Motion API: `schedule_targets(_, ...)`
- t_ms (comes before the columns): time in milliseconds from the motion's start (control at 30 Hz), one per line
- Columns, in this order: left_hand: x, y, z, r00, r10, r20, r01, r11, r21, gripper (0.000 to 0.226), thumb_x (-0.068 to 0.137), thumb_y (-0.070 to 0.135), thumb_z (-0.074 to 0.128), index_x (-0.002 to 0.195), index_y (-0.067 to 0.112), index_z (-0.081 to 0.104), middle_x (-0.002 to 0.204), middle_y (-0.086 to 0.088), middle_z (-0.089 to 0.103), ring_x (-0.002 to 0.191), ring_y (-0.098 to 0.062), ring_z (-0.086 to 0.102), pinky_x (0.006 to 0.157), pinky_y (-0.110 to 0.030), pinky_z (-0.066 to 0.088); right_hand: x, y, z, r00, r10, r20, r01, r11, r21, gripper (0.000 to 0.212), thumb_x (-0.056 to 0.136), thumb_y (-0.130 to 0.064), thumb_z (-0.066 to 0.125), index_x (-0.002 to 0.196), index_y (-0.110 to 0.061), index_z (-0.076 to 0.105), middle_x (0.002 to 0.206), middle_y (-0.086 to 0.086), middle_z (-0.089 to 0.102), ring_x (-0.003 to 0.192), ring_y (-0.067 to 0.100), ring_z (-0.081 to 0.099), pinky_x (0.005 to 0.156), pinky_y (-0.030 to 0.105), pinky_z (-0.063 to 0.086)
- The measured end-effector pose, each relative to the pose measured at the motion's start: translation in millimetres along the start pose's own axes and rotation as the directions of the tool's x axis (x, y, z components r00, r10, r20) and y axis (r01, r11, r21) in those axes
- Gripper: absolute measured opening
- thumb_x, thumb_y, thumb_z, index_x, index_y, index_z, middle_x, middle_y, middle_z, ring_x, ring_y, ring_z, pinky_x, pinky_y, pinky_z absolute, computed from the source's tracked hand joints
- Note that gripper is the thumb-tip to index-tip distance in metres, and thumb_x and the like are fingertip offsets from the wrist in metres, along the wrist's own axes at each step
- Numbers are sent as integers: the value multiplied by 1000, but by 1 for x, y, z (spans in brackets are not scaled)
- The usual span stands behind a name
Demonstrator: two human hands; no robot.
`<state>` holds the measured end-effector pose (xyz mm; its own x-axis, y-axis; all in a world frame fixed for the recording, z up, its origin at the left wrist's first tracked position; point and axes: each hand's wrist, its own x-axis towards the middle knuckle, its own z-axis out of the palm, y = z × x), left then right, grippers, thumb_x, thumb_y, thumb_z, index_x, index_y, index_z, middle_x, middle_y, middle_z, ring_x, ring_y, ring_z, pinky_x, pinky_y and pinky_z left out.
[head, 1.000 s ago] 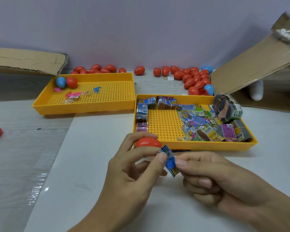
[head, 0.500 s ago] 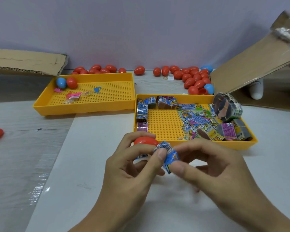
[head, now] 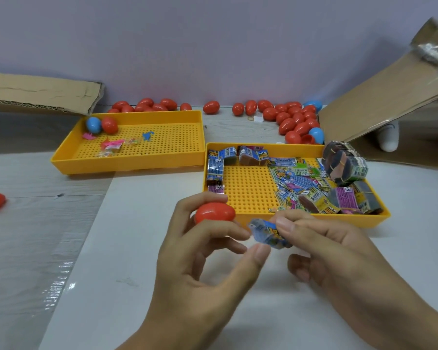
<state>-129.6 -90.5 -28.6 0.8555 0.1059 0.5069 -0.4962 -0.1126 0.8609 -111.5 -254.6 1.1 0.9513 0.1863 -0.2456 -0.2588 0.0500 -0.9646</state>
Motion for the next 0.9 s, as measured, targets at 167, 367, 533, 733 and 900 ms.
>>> schedule_targets(167, -1, -3, 0, 998, 37, 60, -40, 997, 63, 10, 78, 28, 79, 83, 20, 74, 123, -5, 53, 89, -27, 69, 72, -35, 58, -1, 3, 2, 999, -5, 41, 4, 1000, 12, 41, 61, -43, 77, 64, -3, 74, 86, -11, 62, 62, 8, 45, 47, 21, 33)
schedule_targets(367, -2, -5, -1, 997, -24, 72, 24, 1000, 9, 4, 79, 24, 75, 78, 21, 72, 119, 1, 56, 99, -23, 66, 72, -26, 56, -2, 5, 3, 996, -57, 65, 57, 998, 12, 51, 52, -59, 83, 61, -10, 74, 86, -14, 63, 62, 2, 50, 46, 20, 36)
schedule_targets(533, -2, -5, -1, 995, -57, 85, 61, 997, -45, 4, 78, 22, 74, 78, 19, 71, 117, -2, 58, 103, -28, 65, 72, -26, 55, -4, 8, 3, 981, -179, 79, 186, 979, -89, 43, 50, -52, 86, 70, -15, 77, 93, -15, 64, 69, 4, 52, 55, 13, 41)
schedule_targets(733, 0, -2, -1, 998, -62, 22, 64, 997, -53, 17, 74, 26, 78, 88, 20, 73, 117, -3, 56, 106, -24, 64, 71, -20, 55, -1, 7, -1, 984, -173, 50, 175, 984, -30, 37, 56, -41, 80, 71, -7, 77, 88, -10, 64, 57, -1, 54, 50, 13, 39)
schedule_targets(900, 0, -3, -1, 998, -40, 41, 42, 998, -46, 11, 76, 26, 78, 86, 22, 74, 119, -2, 56, 98, -29, 67, 72, -22, 55, -2, 5, 0, 993, -106, 55, 107, 994, -18, 39, 51, -41, 80, 69, -6, 77, 86, -12, 64, 49, -1, 49, 47, 16, 36)
